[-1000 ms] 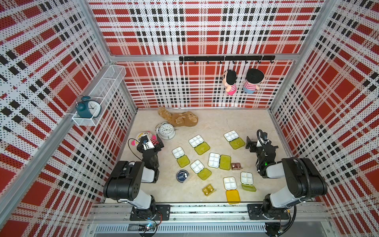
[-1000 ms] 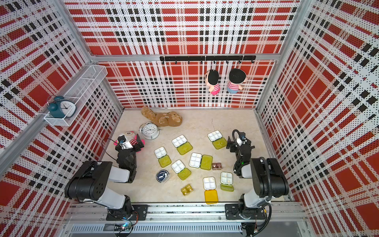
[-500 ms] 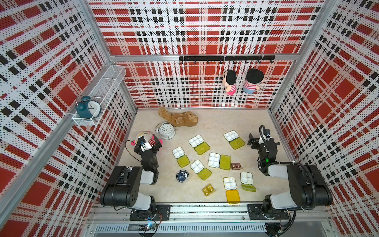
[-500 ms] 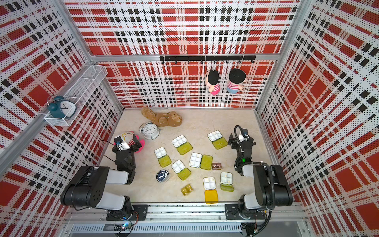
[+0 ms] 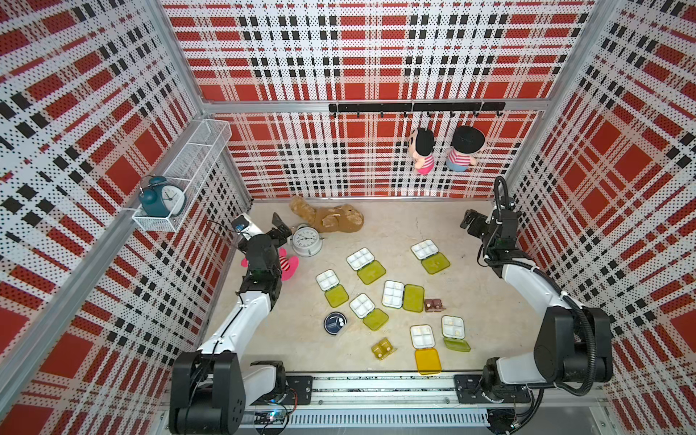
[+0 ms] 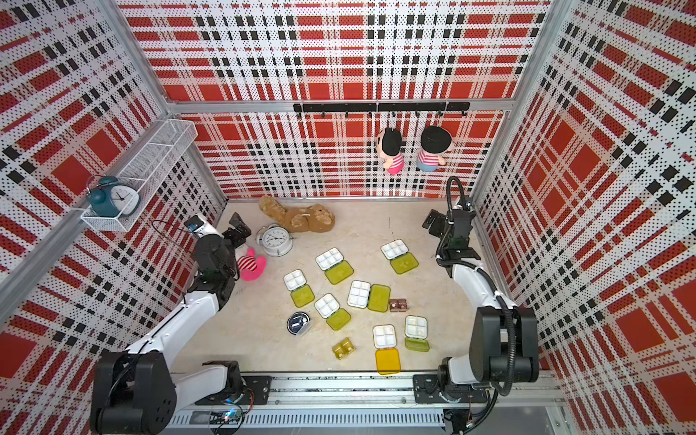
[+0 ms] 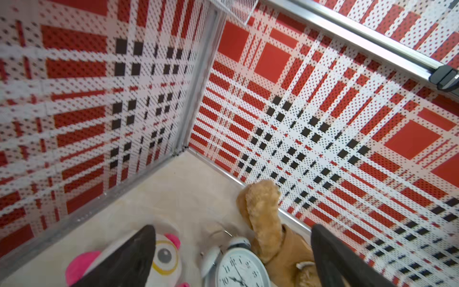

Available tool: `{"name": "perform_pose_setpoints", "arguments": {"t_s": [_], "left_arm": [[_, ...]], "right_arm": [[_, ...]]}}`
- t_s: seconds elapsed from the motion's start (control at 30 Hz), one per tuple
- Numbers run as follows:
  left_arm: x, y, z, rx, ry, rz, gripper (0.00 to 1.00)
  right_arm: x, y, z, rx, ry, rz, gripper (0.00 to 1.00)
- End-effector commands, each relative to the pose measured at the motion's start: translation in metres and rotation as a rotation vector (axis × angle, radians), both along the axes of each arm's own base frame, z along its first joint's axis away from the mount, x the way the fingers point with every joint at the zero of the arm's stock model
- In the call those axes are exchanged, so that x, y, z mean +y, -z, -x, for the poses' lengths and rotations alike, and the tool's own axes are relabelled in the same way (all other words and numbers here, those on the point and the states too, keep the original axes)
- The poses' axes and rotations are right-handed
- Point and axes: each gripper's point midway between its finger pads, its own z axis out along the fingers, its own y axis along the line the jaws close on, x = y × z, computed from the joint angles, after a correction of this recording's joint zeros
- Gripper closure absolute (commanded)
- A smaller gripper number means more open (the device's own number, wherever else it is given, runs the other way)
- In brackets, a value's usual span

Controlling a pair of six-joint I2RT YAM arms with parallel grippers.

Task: Close pillboxes
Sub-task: Close the lid on the pillbox.

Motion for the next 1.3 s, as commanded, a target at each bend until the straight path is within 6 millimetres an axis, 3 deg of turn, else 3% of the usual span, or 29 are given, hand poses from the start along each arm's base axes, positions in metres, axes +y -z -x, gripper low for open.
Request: {"name": "perform_pose_setpoints", "arguments": {"t_s": [0.0,0.17,0.3,0.5,0.63,0.77,0.97,1.17,1.27], "left_arm": [[-0.017,0.041,0.001,0.214,0.082,0.144,0.02],[-0.04,0.035,-0.006,0.219,0.179,0.225,0.02],[-0.064,0.026,-0.017,0.248,0.275,0.202,0.02],[-0.124,0.014,-0.021,0.305,0.448,0.11,0.02],[-0.178,0.017,-0.006,0.34,0.593,0.088,0.02],[-0.206,0.019,0.01,0.35,0.686,0.071,0.02],[-0.25,0.026,0.04,0.36,0.848,0.028,0.02],[-0.3,0.039,0.065,0.403,1.008,0.001,0.02],[-0.318,0.045,0.072,0.435,1.049,0.049,0.02]], "right_arm": [[0.019,0.032,0.011,0.176,-0.098,-0.08,0.0],[0.045,0.021,0.015,0.191,-0.224,-0.161,0.0],[0.056,0.029,0.026,0.255,-0.243,-0.252,0.0],[0.097,0.043,0.046,0.386,-0.303,-0.282,0.0],[0.126,0.05,0.066,0.471,-0.342,-0.258,0.0],[0.146,0.06,0.088,0.534,-0.353,-0.287,0.0],[0.157,0.075,0.129,0.649,-0.307,-0.335,0.0],[0.167,0.081,0.169,0.683,-0.321,-0.352,0.0],[0.161,0.075,0.18,0.661,-0.331,-0.343,0.0]]}}
